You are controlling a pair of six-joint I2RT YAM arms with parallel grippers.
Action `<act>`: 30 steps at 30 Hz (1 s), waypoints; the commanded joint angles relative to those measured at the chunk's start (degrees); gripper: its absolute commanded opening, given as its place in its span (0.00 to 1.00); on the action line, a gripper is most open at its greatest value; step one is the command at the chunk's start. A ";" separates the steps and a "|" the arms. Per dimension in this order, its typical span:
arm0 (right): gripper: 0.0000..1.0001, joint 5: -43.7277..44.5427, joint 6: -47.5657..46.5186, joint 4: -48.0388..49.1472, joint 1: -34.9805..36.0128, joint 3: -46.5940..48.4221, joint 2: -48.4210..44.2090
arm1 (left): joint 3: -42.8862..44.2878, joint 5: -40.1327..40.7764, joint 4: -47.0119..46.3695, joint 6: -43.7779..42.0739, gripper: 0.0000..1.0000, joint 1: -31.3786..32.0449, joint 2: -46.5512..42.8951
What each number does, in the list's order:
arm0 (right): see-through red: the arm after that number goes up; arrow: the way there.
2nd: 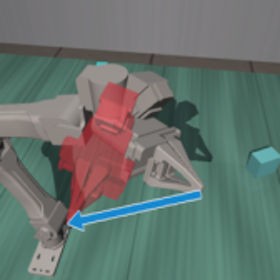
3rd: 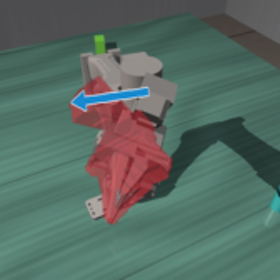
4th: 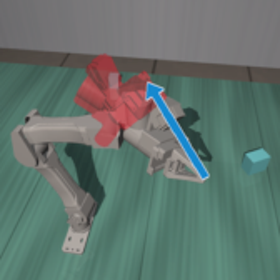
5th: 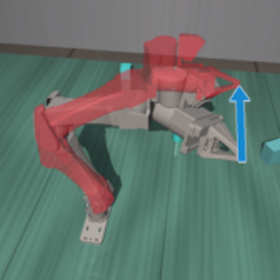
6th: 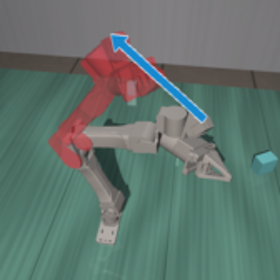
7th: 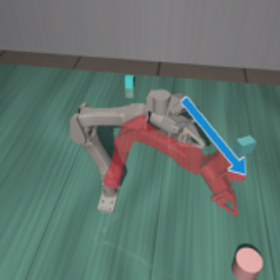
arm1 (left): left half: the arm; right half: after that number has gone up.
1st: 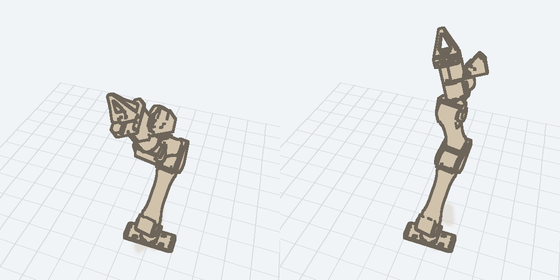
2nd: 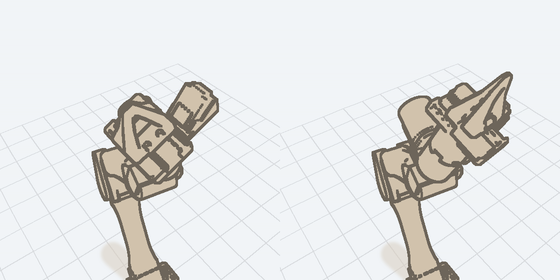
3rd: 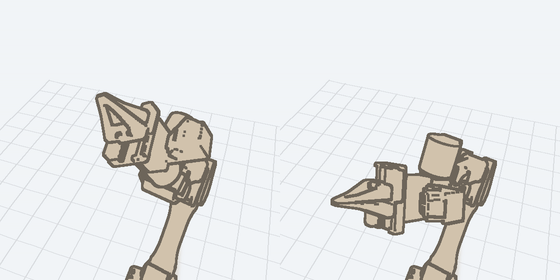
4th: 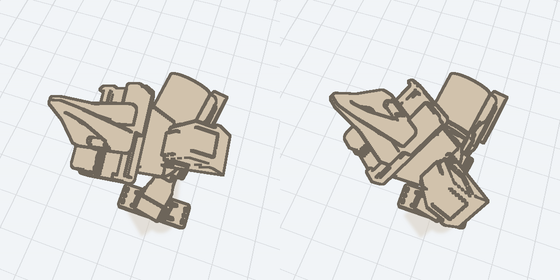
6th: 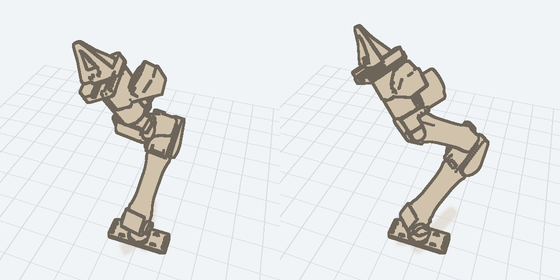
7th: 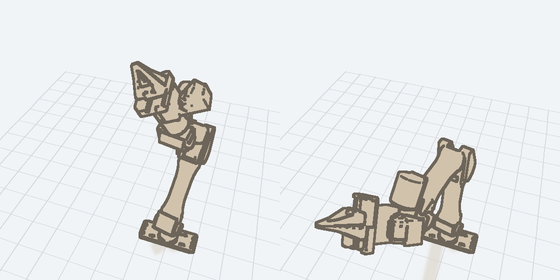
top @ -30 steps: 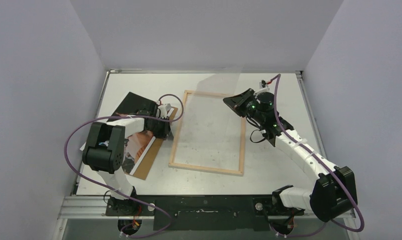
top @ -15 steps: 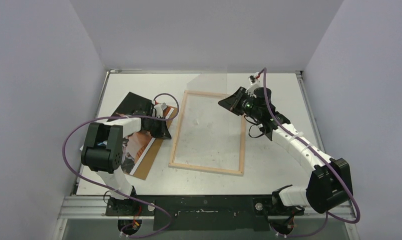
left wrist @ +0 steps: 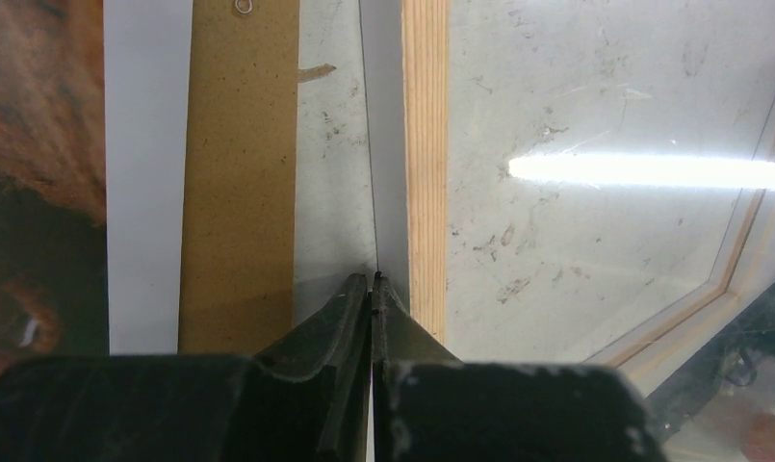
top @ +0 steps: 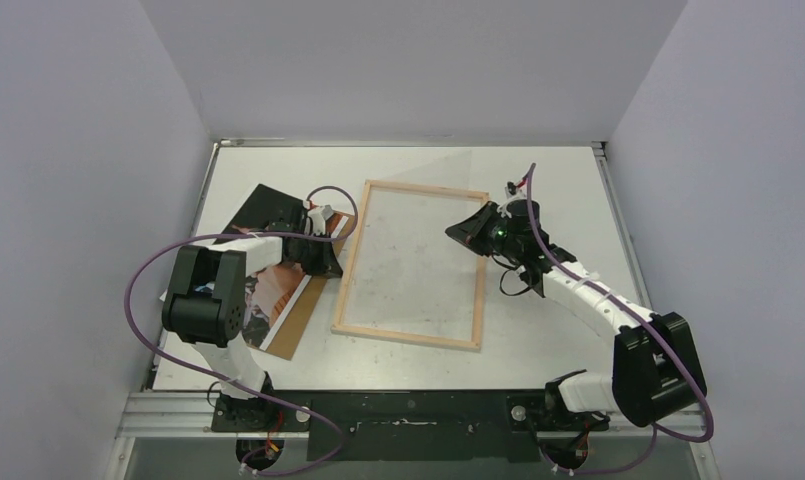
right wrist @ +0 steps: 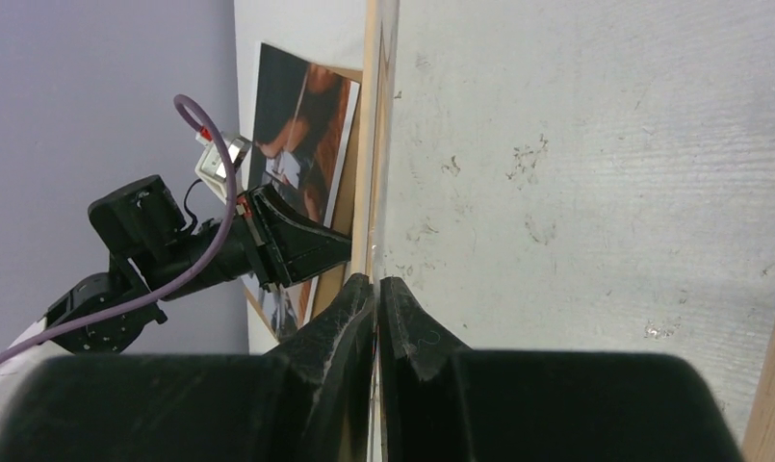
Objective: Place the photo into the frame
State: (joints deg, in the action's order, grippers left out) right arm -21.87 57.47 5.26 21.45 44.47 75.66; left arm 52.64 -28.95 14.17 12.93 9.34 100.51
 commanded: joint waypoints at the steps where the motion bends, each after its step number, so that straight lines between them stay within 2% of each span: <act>1: 0.05 -1.20 5.16 5.18 0.11 -0.81 -1.57 | -0.75 -0.41 -2.48 0.21 0.01 1.04 0.19; 8: 0.05 -1.07 13.55 5.94 -0.51 -3.27 -2.90 | -0.61 -0.65 -2.40 0.26 0.00 1.29 0.21; 18: 0.05 0.70 20.59 6.96 -0.26 -6.47 -6.22 | -0.37 -0.72 -2.39 0.33 0.00 1.37 0.65; 30: 0.05 0.51 23.98 10.46 0.70 -7.95 -4.01 | -0.31 -0.80 -2.29 0.34 0.00 1.46 0.66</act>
State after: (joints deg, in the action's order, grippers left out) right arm -20.78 78.28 11.38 21.41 37.15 71.33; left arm 52.62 -28.71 13.39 12.99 10.20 100.55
